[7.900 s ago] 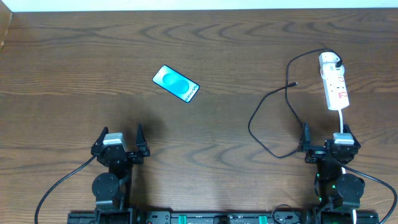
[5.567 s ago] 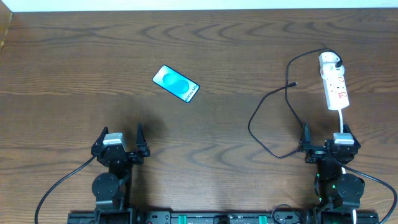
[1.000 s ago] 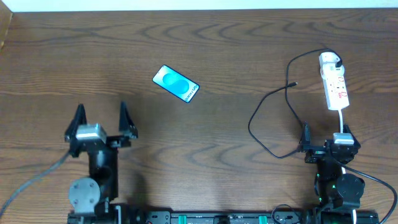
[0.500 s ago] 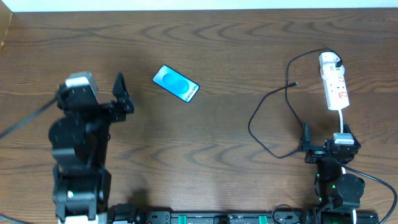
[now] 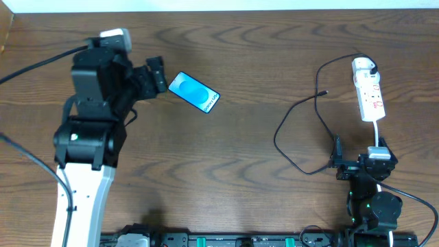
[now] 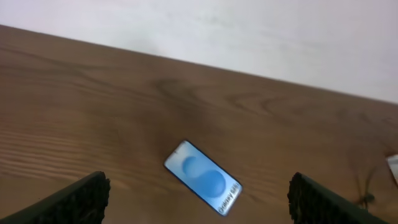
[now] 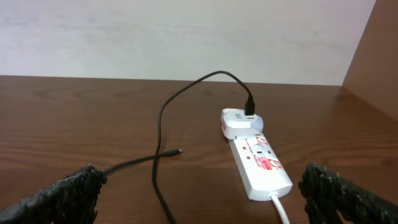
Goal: Plug charger to phone and switch on socket
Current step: 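Raise the left arm and move the left gripper over the blue phone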
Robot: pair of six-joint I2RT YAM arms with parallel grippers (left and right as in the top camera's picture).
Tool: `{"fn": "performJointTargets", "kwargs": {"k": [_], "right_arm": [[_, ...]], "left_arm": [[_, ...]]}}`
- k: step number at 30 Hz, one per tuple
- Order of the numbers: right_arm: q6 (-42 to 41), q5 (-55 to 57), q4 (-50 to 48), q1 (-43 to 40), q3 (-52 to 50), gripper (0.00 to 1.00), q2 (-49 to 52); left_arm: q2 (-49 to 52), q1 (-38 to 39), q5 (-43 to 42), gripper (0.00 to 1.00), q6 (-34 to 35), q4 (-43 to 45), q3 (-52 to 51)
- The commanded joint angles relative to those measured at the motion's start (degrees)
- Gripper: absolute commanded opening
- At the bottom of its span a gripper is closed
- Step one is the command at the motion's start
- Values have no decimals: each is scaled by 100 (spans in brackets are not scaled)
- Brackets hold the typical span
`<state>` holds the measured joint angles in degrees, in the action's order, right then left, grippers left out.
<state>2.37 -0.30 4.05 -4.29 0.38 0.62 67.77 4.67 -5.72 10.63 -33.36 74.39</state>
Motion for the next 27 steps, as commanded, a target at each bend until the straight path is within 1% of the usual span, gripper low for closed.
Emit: {"fn": "performJointTargets", "kwargs": {"k": [1,4,8,10,12,15,19,20,22,23,24,27], "right_arm": [[50,-4,26,-11,-7,99,-31],[50,-4,26,-11,-7,99,-31],[50,-7,26,-11,-7,99,-31],[50,-4,28,-11,-7,99,-31],[50,-7,26,-11,-7,99,-31],[50,-4,26,-11,-7,99,-31],[50,-4,26,-11,-7,99,-31],[50,-4,26,-11,-9,99,-31],[50,-4,26,-11,-7,99,-31],[50,-7,28,-11,-9,99,-31],[50,-7,26,-11,-7,99,-31],[48,-7,28,-11,-7,99,-31]], "left_arm": [[177,20,-179,92,63,-251,107],[297,20,-295,92,63,-393,105],[422,20,-542,91,122,-299,107],[461,31,-518,91,557,-260,107],[498,31,-496,91,852,-162,107],[546,96,31,91,1353,31,116],[715,426,785,92,1696,85,332],[800,540,1043,96,1816,39,442],[988,774,1613,97,2028,-33,651],[1078,868,1884,100,2151,-83,743],[1231,1001,2288,98,2452,-249,898],[1401,1080,2485,98,3097,-542,1012]]}}
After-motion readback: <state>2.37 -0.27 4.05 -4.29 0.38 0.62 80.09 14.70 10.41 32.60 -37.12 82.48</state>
